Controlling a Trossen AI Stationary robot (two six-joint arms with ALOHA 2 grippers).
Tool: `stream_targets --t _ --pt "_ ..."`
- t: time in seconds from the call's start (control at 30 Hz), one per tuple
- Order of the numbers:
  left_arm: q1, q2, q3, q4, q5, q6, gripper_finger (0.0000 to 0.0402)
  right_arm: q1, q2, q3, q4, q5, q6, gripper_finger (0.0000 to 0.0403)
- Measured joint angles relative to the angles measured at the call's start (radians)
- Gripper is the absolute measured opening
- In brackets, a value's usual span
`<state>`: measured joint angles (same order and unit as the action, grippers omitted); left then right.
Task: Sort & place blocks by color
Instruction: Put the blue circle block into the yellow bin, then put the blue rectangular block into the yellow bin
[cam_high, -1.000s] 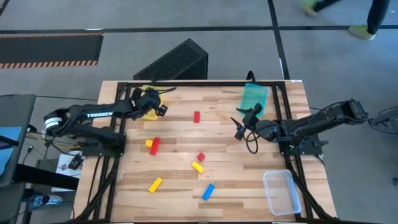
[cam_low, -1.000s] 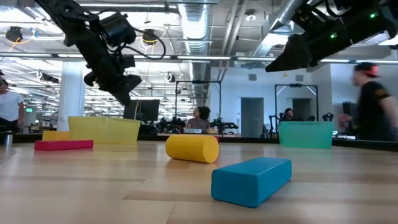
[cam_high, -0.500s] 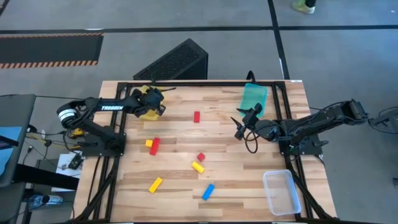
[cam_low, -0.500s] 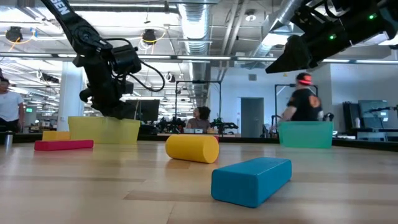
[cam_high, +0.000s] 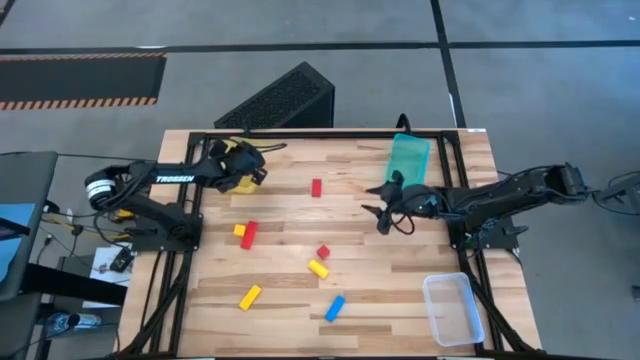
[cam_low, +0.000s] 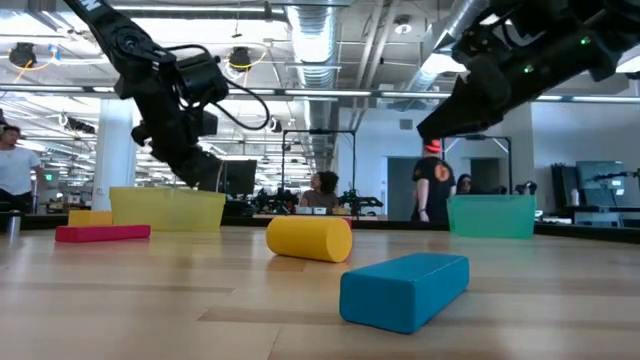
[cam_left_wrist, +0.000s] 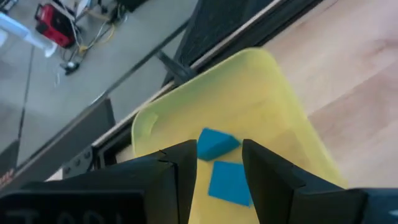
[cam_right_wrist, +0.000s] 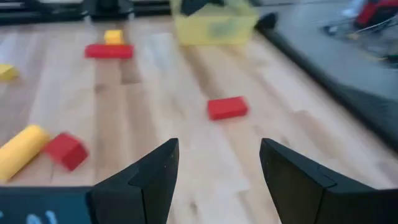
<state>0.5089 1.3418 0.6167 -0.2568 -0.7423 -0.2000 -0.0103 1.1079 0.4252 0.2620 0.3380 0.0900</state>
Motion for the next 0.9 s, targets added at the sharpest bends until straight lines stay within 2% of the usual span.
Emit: stream_targets --t 0.27,0.43,0.67,0.73,0.9 --pt "-0.089 -0.021 0.0 0.157 0.036 0.1 0.0116 0.011 0.126 0.0 0.081 -0.057 -0.001 0.0249" --pt "-0.118 -0.084 -0.006 0.174 0.03 0.11 0.0116 0.019 0.15 0.01 0.083 -0.079 -0.019 0.0249" --pt "-0.123 -0.244 -0.154 0.42 0.043 0.189 0.0116 0.026 0.147 0.022 0.045 -0.079 -0.043 0.0249" --pt "-0.123 -0.296 -0.209 0.507 0.097 0.216 0.0116 0.026 0.152 0.022 0.045 -0.079 -0.046 0.0249" --pt "-0.124 -0.373 -0.33 0.817 0.402 0.252 0.0116 0.017 0.156 0.022 0.057 -0.078 -0.046 0.0249"
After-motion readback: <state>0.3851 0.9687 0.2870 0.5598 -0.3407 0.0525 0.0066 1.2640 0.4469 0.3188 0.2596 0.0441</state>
